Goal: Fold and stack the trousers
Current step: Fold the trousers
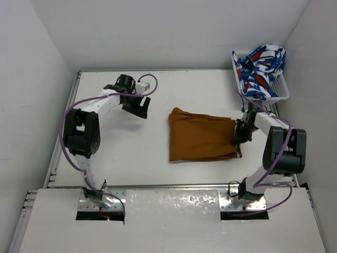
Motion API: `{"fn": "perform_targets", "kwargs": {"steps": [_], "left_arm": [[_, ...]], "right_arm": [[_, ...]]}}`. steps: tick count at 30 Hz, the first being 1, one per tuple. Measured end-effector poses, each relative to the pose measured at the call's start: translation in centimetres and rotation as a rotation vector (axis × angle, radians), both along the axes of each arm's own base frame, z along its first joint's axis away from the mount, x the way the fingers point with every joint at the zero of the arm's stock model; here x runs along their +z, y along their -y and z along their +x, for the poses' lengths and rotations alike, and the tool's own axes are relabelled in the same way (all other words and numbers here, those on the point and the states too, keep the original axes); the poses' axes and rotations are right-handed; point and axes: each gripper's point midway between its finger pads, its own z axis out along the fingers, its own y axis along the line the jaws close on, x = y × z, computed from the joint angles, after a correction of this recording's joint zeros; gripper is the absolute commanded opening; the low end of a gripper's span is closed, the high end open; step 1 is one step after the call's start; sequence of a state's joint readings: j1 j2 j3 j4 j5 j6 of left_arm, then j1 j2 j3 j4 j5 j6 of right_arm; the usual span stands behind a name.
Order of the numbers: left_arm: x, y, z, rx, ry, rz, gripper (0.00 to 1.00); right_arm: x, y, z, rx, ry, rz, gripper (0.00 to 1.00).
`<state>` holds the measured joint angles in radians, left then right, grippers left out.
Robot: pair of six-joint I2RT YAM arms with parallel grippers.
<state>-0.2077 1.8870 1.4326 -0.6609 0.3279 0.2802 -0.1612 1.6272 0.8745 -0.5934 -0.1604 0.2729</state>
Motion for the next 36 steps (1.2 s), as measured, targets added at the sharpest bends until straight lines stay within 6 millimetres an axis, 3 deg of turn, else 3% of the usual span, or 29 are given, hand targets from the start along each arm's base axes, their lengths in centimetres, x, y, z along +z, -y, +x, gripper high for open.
{"fn": "perform_targets", "kwargs": {"steps": [3, 5, 7, 8, 9, 11, 14, 18, 23, 27, 31, 36], "left_arm": [[0.0, -0.1, 0.1, 0.0, 0.004, 0.009, 0.75], [0.0, -0.3, 0.1, 0.001, 0.007, 0.014, 0.75], [0.1, -0.3, 0.1, 0.002, 0.01, 0.017, 0.75], [0.1, -0.4, 0.1, 0.004, 0.012, 0.019, 0.75], [0.2, -0.4, 0.1, 0.004, 0.013, 0.02, 0.75], [0.2, -0.4, 0.2, 0.006, 0.015, 0.022, 0.75], [0.2, -0.6, 0.2, 0.011, 0.015, 0.027, 0.75], [0.4, -1.2, 0.1, 0.024, 0.023, 0.036, 0.75], [1.3, -2.8, -0.7, 0.059, 0.039, 0.043, 0.75], [1.8, -5.4, -0.7, 0.127, 0.055, 0.055, 0.75], [1.7, -8.7, -1.0, 0.222, 0.062, 0.073, 0.75], [1.2, -11.7, -1.9, 0.315, 0.046, 0.089, 0.75]], "right_arm": [[0.2, 2.2, -0.4, -0.027, -0.022, -0.055, 0.05], [0.4, 3.6, -0.8, -0.055, -0.041, -0.083, 0.11], [0.6, 5.0, -1.1, -0.082, -0.053, -0.113, 0.26], [0.8, 5.5, -1.2, -0.09, -0.057, -0.128, 0.45], [1.0, 6.0, -1.3, -0.101, -0.056, -0.139, 0.54], [1.6, 6.4, -1.0, -0.09, -0.039, -0.15, 0.67], [3.3, 6.8, 0.1, -0.081, 0.014, -0.169, 0.76], [6.4, 8.0, 1.9, -0.102, 0.109, -0.231, 0.79], [11.5, 11.2, 4.4, -0.191, 0.234, -0.379, 0.86], [13.8, 13.7, 4.3, -0.323, 0.287, -0.466, 0.92], [14.2, 16.5, 1.9, -0.483, 0.31, -0.537, 0.99], [11.4, 17.4, -1.3, -0.578, 0.231, -0.596, 0.99]]}}
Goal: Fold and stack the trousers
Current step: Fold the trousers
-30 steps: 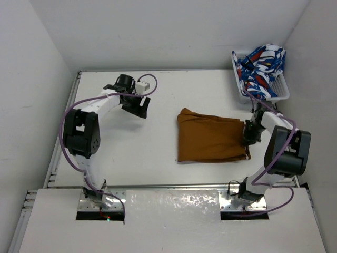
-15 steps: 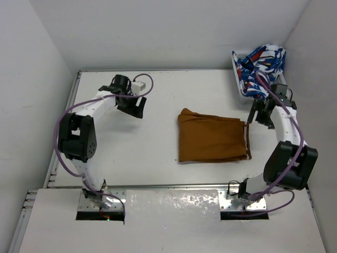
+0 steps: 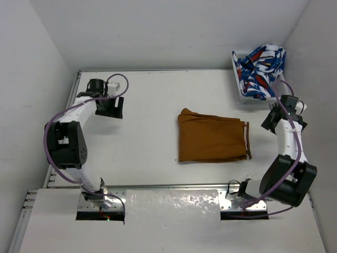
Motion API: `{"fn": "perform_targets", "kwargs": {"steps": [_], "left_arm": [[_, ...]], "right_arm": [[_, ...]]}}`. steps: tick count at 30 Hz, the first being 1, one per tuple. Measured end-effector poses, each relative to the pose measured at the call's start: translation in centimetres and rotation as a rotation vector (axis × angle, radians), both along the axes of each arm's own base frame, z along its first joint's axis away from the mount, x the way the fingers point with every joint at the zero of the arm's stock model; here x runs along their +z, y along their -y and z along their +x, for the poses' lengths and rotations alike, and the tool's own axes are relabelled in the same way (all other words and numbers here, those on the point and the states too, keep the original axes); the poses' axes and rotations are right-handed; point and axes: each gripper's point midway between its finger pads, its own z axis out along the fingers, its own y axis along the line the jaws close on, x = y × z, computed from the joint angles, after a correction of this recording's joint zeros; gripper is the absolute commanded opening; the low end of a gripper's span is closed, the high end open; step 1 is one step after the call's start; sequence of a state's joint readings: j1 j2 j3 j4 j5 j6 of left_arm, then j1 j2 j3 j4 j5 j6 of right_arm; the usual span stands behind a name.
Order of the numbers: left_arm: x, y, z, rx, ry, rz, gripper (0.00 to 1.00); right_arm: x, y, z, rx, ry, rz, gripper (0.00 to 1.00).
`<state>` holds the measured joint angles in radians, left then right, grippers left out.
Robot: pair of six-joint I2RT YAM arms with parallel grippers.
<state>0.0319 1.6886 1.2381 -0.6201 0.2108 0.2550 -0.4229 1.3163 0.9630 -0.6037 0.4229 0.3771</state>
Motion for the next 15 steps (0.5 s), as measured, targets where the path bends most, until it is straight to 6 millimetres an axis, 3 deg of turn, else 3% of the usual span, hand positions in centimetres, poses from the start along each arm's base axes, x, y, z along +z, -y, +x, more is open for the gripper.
{"fn": "perform_targets", "kwargs": {"steps": [3, 15], "left_arm": [[-0.26, -0.57, -0.31, 0.018, -0.007, 0.007, 0.75], [0.18, -0.68, -0.32, 0.025, 0.016, 0.013, 0.75]], "right_arm": [[-0.76, 0.05, -0.53, -0.024, -0.021, 0.0, 0.99], [-0.63, 0.66, 0.13, -0.047, 0.022, -0.03, 0.99]]}}
